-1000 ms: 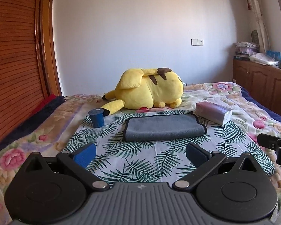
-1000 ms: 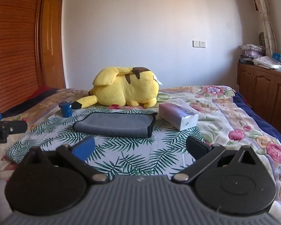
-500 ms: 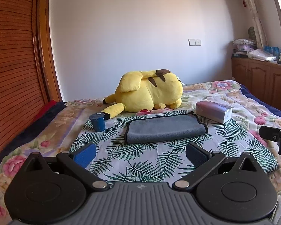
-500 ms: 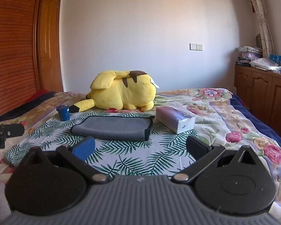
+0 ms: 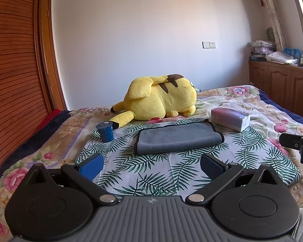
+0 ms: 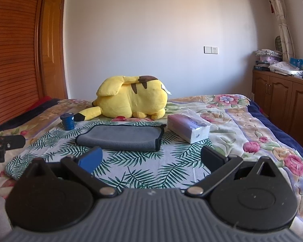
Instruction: Fold towel
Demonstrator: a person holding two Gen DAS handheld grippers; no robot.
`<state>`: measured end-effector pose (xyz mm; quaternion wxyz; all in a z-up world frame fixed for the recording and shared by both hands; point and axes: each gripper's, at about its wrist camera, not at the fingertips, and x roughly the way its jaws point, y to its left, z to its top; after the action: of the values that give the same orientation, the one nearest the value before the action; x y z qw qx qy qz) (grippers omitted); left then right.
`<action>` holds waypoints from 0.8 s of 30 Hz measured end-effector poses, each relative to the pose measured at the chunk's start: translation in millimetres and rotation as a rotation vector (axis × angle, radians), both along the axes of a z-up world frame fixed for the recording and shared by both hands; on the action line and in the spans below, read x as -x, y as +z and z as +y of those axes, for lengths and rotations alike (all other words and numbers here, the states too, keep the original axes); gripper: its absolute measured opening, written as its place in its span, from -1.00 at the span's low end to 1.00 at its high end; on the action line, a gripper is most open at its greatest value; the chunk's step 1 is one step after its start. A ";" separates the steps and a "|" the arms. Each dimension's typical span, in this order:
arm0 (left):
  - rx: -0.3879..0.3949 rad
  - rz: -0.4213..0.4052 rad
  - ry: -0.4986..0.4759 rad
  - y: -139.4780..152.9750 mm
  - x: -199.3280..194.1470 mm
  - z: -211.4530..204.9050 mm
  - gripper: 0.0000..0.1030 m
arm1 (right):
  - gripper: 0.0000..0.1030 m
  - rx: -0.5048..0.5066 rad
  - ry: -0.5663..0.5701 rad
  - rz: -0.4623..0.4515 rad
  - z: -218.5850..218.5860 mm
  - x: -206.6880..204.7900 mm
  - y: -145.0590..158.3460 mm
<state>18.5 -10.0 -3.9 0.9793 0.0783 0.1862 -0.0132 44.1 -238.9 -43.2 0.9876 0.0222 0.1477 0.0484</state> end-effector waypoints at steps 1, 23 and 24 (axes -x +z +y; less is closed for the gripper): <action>-0.001 0.000 0.000 -0.5 0.0 0.0 1.00 | 1.00 0.000 0.000 -0.001 -0.4 0.0 0.1; -0.004 -0.003 0.000 -1.0 0.4 1.1 1.00 | 1.00 -0.001 -0.001 -0.001 -1.7 0.1 -0.4; -0.005 -0.003 0.000 -1.0 0.4 1.0 1.00 | 1.00 -0.001 -0.001 -0.001 -2.2 0.1 -0.4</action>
<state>18.1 -9.1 -4.9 0.9794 0.0809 0.1848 -0.0128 43.9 -241.1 -43.6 0.9877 0.0228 0.1470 0.0479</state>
